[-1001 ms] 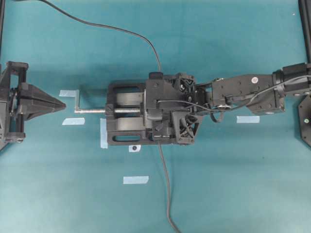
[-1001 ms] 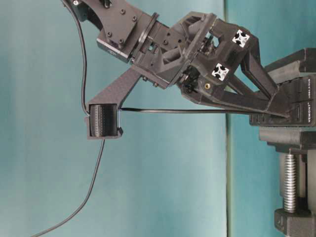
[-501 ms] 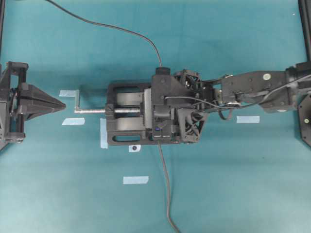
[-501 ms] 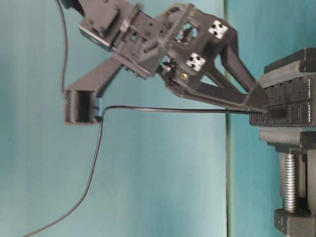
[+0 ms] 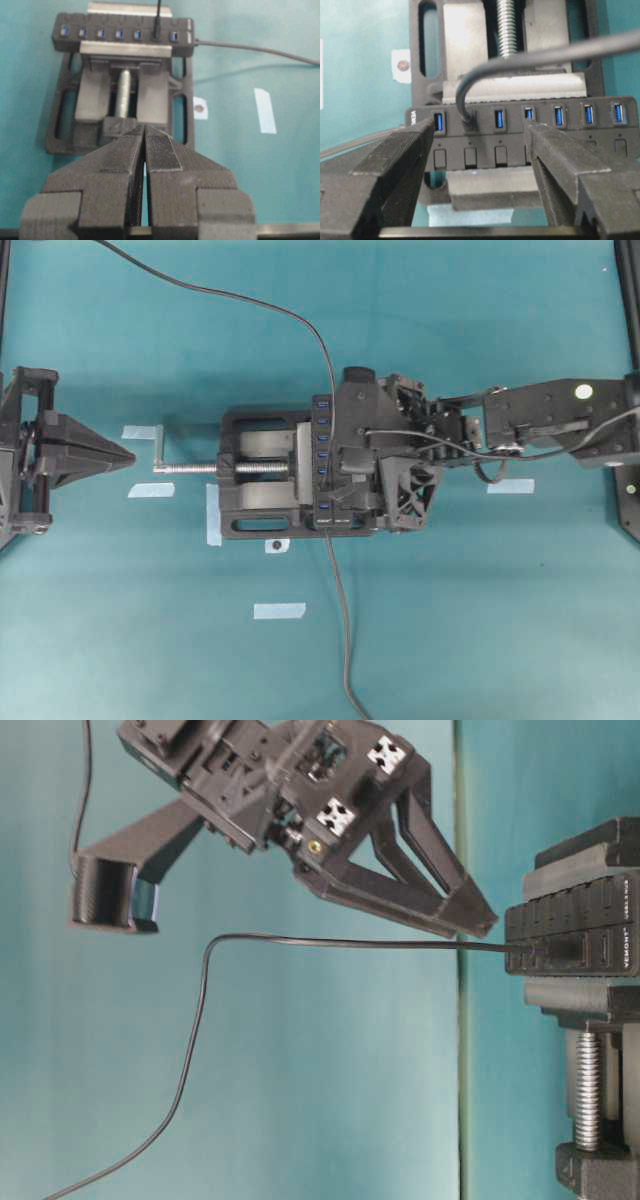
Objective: Insert the USB into the second port from the front of the fixed hub.
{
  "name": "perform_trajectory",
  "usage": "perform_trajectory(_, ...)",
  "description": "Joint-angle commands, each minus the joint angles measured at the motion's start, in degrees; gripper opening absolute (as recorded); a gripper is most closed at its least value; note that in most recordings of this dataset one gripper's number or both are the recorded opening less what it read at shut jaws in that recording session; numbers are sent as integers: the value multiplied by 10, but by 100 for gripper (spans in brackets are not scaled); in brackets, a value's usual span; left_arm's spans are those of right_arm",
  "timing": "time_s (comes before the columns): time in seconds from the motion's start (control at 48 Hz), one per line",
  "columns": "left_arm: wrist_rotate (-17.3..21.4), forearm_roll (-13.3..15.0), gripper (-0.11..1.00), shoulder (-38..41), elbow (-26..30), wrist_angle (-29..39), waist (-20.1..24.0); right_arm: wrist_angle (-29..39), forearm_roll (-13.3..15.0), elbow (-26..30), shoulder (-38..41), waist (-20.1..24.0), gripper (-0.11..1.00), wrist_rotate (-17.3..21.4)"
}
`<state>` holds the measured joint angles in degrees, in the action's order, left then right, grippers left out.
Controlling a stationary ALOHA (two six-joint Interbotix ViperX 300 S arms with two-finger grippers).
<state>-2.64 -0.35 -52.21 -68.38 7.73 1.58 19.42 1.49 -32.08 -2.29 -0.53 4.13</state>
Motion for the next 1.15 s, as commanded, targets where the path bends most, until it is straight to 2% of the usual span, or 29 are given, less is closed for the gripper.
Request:
perform_trajectory(0.0, -2, -1, 0, 3, 6, -4, 2, -5, -1, 1, -18, 5, 78, 4)
perform_trajectory(1.126, -3, -1, 0, 3, 8, -3, 2, -23, -3, -10, -20, 13, 78, 5)
